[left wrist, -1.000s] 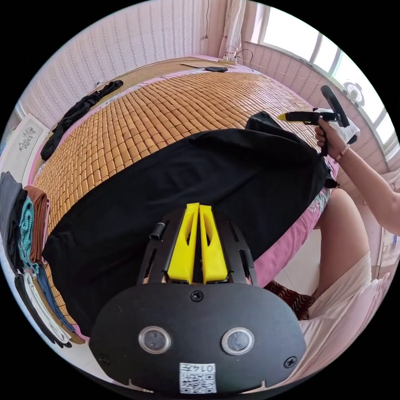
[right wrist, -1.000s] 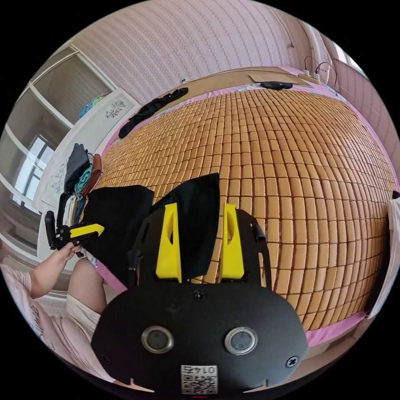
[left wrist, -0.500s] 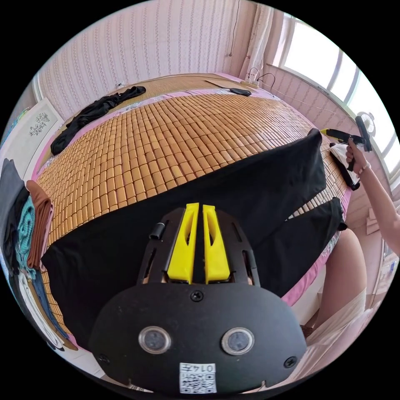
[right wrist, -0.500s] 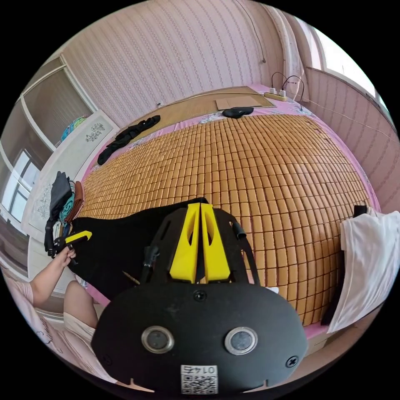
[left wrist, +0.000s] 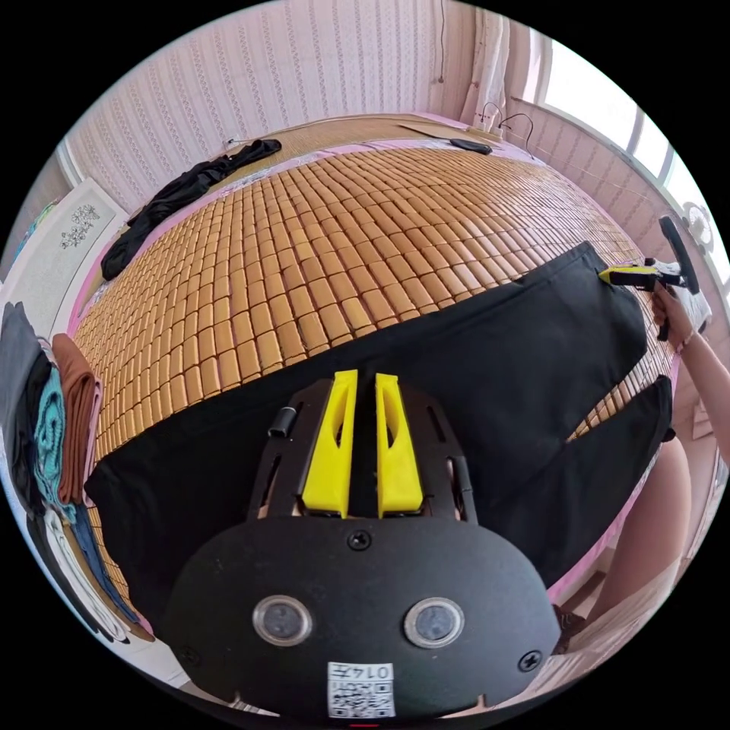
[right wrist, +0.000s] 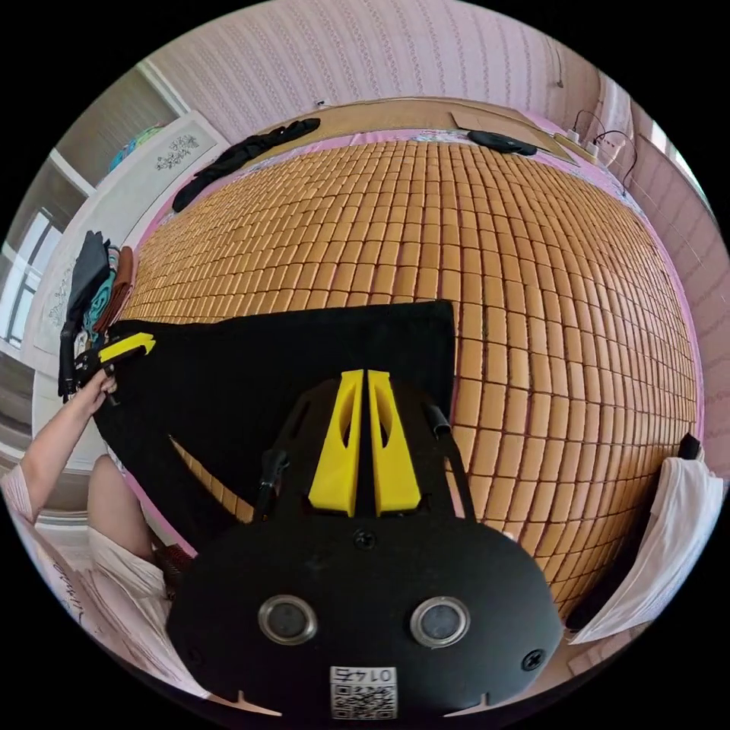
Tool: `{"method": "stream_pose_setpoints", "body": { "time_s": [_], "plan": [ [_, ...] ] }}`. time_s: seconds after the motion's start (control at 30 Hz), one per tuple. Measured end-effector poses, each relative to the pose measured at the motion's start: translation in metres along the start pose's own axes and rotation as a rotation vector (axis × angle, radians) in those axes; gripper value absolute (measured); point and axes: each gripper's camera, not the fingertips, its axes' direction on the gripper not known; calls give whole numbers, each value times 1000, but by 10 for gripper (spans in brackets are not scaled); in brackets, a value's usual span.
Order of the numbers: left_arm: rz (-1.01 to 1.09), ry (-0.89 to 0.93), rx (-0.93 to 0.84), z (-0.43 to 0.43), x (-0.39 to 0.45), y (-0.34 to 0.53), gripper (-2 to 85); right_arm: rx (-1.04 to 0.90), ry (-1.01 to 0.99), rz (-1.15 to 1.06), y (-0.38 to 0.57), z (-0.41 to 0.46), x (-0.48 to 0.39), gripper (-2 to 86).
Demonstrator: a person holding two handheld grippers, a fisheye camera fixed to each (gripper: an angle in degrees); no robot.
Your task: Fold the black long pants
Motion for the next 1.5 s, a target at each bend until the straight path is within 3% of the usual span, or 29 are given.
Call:
{"method": "stream_pose_setpoints", "body": {
  "time_s": [0.27,0.37,0.53,0.67,0.87,0.97,1.07,1.27,1.5],
  "plan": [
    [26,8,-7,14,1,-9,45,76,-96,161,-21,-1,38,-7],
    [4,-21,13,5,6,-3,21,193,-78,226,0,-23,51,2],
    [137,36,95,-16,39,30,6,152,-149,239,68,-47,81,152],
    [177,49,9,9,61,40,-2,127,-236,265,111,-46,91,120],
    [150,62,66,15,70,48,-9,169,-404,242,112,-24,89,92],
    [147,46,44,15,75,48,-9,380,-467,243,126,-31,95,79],
    [182,32,47,7,87,46,-7,582,-307,357,155,-44,109,38],
    [336,93,132,-23,145,27,-4,588,-502,369,184,-23,148,61],
    [722,200,237,-26,308,-10,31,527,-592,433,183,-3,178,95]
  ]
}}
